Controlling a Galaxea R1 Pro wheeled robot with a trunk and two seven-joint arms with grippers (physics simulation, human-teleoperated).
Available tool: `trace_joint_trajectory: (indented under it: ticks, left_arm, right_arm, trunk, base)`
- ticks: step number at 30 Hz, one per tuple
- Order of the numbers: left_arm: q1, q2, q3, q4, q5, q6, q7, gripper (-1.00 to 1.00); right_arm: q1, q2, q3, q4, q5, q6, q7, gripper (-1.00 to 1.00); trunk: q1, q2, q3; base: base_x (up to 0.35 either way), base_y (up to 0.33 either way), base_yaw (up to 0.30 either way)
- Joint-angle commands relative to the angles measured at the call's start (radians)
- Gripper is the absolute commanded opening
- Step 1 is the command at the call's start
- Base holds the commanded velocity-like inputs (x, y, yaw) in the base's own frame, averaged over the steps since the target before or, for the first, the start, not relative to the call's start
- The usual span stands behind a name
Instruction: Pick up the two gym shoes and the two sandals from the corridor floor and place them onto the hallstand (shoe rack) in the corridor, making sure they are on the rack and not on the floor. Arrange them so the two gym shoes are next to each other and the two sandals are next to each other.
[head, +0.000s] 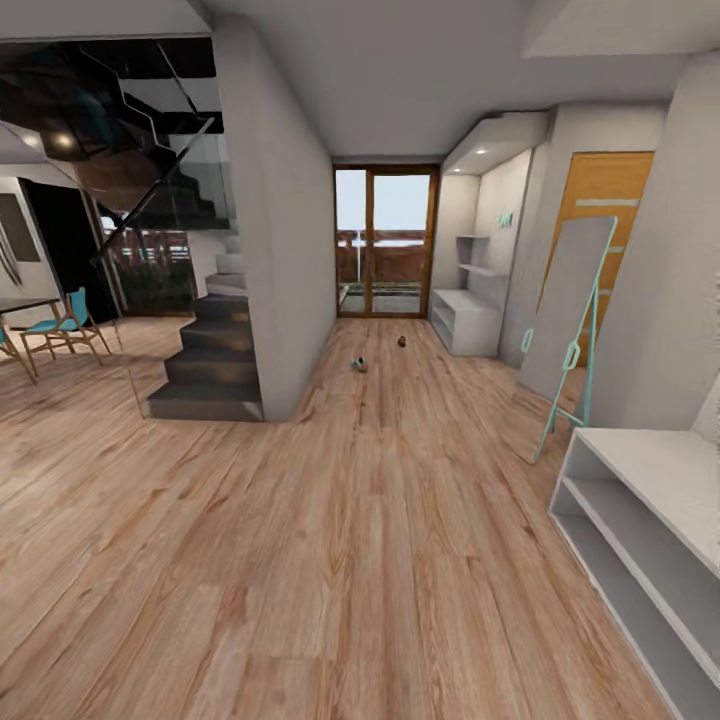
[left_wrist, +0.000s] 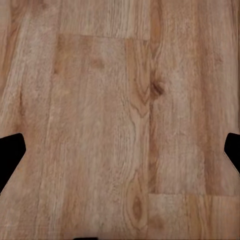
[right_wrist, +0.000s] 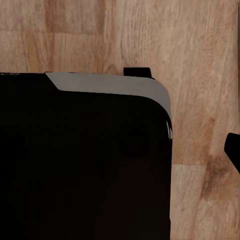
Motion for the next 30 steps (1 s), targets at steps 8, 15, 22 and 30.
trace_joint_trajectory:
  ticks: [8, 15, 22, 30]
  left_arm:
    - [0.0, 0.0, 0.0, 0.001, 0.0, -0.003, 0.0, 1.0]
    - [0.0, 0.0, 0.0, 0.001, 0.0, -0.003, 0.0, 1.0]
    - [0.0, 0.0, 0.0, 0.001, 0.0, -0.003, 0.0, 1.0]
    - [0.0, 0.0, 0.0, 0.001, 0.0, -0.003, 0.0, 1.0]
  right_arm:
    - [0.0, 0.0, -0.001, 0.0, 0.0, -0.002, 0.002, 1.0]
    - [0.0, 0.0, -0.001, 0.0, 0.0, -0.002, 0.001, 1.0]
    - [0.0, 0.0, -0.001, 0.0, 0.0, -0.002, 0.001, 1.0]
    - [0.0, 0.0, -0.002, 0.0, 0.0, -0.002, 0.001, 1.0]
  trunk:
    - [0.001, 0.0, -0.001]
    - [0.001, 0.0, -0.001]
    - [0.001, 0.0, -0.001]
    - [0.001, 0.0, -0.001]
  base:
    - [0.345, 0.0, -0.095]
    - [0.345, 0.0, -0.005]
    - [0.345, 0.0, 0.0]
    - [0.345, 0.0, 0.0]
